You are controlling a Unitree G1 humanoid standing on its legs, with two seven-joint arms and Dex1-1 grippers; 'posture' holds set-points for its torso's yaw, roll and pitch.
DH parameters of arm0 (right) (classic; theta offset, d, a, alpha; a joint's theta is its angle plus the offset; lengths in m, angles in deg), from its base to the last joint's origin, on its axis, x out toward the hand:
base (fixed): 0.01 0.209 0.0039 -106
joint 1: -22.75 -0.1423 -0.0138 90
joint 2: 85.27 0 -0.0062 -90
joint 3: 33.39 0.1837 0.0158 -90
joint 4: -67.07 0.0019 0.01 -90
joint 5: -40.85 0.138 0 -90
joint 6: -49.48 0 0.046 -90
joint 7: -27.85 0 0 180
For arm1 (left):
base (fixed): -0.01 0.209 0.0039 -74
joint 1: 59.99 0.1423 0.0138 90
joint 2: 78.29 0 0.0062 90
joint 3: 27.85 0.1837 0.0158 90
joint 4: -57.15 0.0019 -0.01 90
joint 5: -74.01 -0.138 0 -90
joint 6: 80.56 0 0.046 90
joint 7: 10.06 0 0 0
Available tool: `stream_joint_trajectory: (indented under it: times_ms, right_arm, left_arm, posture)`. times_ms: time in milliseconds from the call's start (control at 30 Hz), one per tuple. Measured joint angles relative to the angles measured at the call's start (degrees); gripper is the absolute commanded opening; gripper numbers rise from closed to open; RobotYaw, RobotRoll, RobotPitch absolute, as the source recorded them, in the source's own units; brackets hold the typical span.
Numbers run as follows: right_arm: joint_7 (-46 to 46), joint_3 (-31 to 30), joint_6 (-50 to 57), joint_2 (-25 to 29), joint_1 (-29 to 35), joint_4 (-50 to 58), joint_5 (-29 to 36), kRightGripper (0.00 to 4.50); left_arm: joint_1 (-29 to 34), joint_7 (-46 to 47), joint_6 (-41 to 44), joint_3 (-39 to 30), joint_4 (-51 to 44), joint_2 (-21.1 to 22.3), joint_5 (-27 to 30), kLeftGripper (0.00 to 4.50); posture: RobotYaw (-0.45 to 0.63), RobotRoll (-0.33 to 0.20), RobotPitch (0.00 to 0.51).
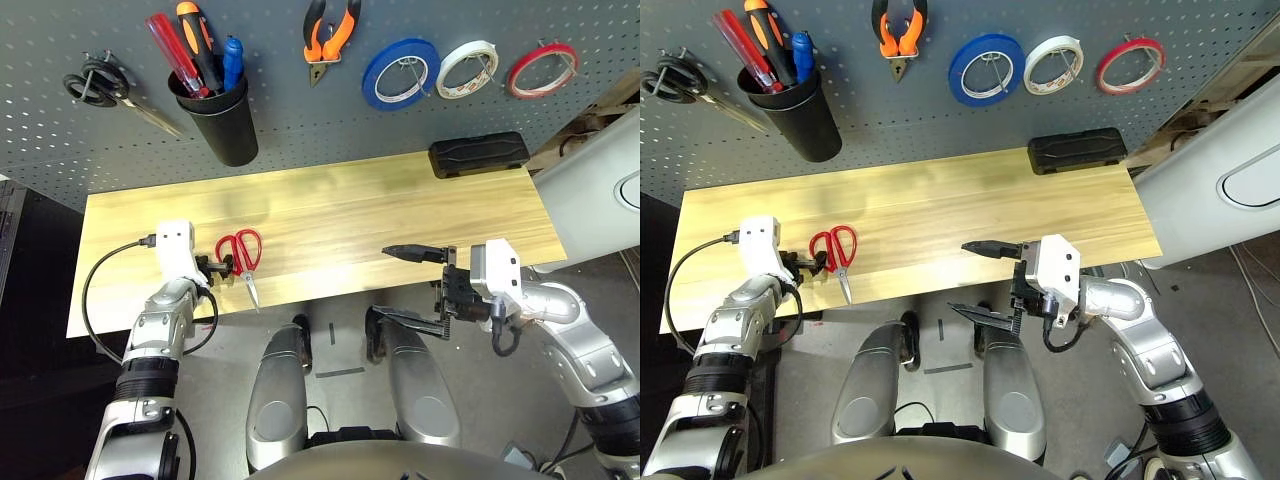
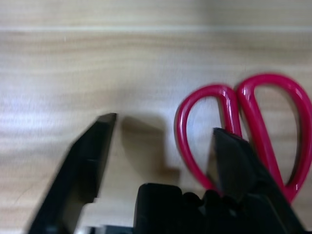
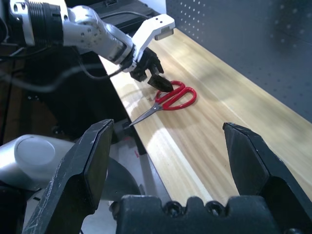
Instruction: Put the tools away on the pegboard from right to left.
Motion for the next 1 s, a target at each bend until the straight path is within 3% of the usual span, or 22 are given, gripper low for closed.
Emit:
stream_joint_trajectory:
  times_ms: [200, 300, 600, 1000]
  right_arm:
    - [0.2, 0.0, 0.3, 0.0, -1.2, -0.2, 0.1, 4.50]
    - [-0.2, 0.0, -0.1, -0.3, -3.0, -1.5, 0.2, 4.50]
    - [-2.6, -0.2, -2.8, -1.6, -7.5, -8.0, 0.3, 4.50]
    - [-8.2, 0.9, -6.7, -2.6, -13.8, -18.0, 1.5, 4.50]
  left_arm:
    - [0.2, -0.6, -0.5, -0.4, -0.2, -0.9, 0.0, 0.92]
    - [0.8, -0.5, -0.3, -1.0, -0.8, -0.9, 0.0, 0.01]
    - [2.8, -0.5, 1.1, -3.2, -9.2, -1.1, 0.4, 0.01]
    - [10.1, -1.2, 7.9, -10.5, -31.3, 0.7, 4.3, 0.01]
  posture:
    - [-0.14, 0.000, 0.360]
    - [-0.11, 0.000, 0.349]
    - [-0.03, 0.000, 0.317]
    - [0.09, 0.000, 0.233]
